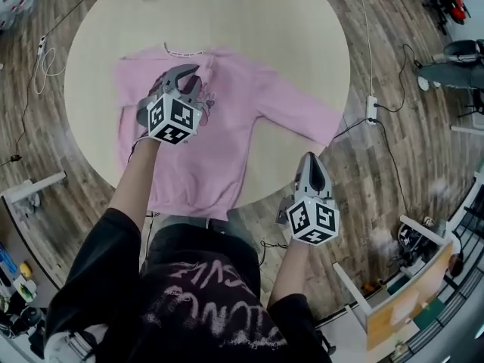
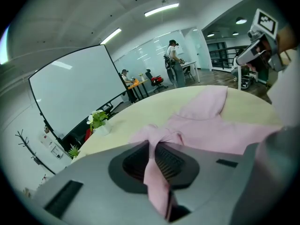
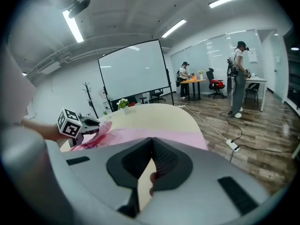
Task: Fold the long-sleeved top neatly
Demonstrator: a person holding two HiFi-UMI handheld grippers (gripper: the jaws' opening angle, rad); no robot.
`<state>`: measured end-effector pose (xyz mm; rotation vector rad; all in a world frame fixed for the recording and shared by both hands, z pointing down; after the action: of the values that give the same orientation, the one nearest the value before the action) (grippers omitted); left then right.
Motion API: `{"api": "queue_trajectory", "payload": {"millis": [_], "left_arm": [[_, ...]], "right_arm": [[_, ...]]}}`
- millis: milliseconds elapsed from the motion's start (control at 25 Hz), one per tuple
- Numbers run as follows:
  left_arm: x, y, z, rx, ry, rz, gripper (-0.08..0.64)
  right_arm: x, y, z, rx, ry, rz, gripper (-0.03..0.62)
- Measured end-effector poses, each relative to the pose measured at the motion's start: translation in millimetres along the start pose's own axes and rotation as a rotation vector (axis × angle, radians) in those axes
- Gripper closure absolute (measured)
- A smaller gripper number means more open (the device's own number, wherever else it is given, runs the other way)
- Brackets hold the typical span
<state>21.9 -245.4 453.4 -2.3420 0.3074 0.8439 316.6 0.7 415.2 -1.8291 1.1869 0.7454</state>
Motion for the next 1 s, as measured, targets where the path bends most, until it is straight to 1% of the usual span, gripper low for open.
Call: {"api": "queue_trajectory", "payload": {"millis": [200, 320, 400, 600, 720, 760, 880, 920, 1000], "left_arm": [[3.4, -13.2, -8.8, -0.092, -0.055, -0.017, 0.452], [11.8, -21.1, -13.2, -0.134, -0.092, -0.040, 0.449], [13.9, -25.7, -14.9, -0.149, -0.099, -0.049, 0.449], [16.9, -33.8, -15.3, -0.141, -0.072, -0.049, 0.453], [24.1, -45.4, -13.8, -0.120, -0.047, -0.043, 0.520], [27.6, -49.3, -12.3, -0.112, -0.038, -0.043, 0.543], [41.5, -60.0, -4.5, -0.095, -0.012, -0.029, 0.549], [46.8, -63.9, -1.3, -0.087, -0.009, -0.013, 0.549], [56.7, -73.0, 3.9, -0.060, -0.004, 0.025, 0.549]], "right_arm": [[-15.4, 6.7, 21.5, -0.079, -0.018, -0.025, 0.588], [-26.3, 4.9, 38.2, -0.130, -0.035, -0.051, 0.588], [-33.9, -1.1, 44.1, -0.154, -0.030, -0.063, 0.588], [-46.6, -30.3, 54.3, -0.181, -0.031, -0.094, 0.587], [-51.4, -62.1, 58.5, -0.180, -0.027, -0.102, 0.586], [-52.7, -73.8, 58.4, -0.175, -0.025, -0.109, 0.586], [-58.0, -106.4, 53.9, -0.148, -0.012, -0.128, 0.586], [-59.4, -116.7, 51.1, -0.134, -0.005, -0.128, 0.586], [-60.6, -137.1, 42.0, -0.100, 0.008, -0.117, 0.564]]}}
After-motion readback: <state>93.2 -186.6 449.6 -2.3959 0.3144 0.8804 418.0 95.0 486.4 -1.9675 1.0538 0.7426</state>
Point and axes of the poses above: the fingertips, and each gripper's own axes: z backward along the fingers, y to its left, x out of its top, the point moved 10 cm from there along z, backward along the fingers, and after that the axes turned 6 degrees about -z, right-handed, at the moved point
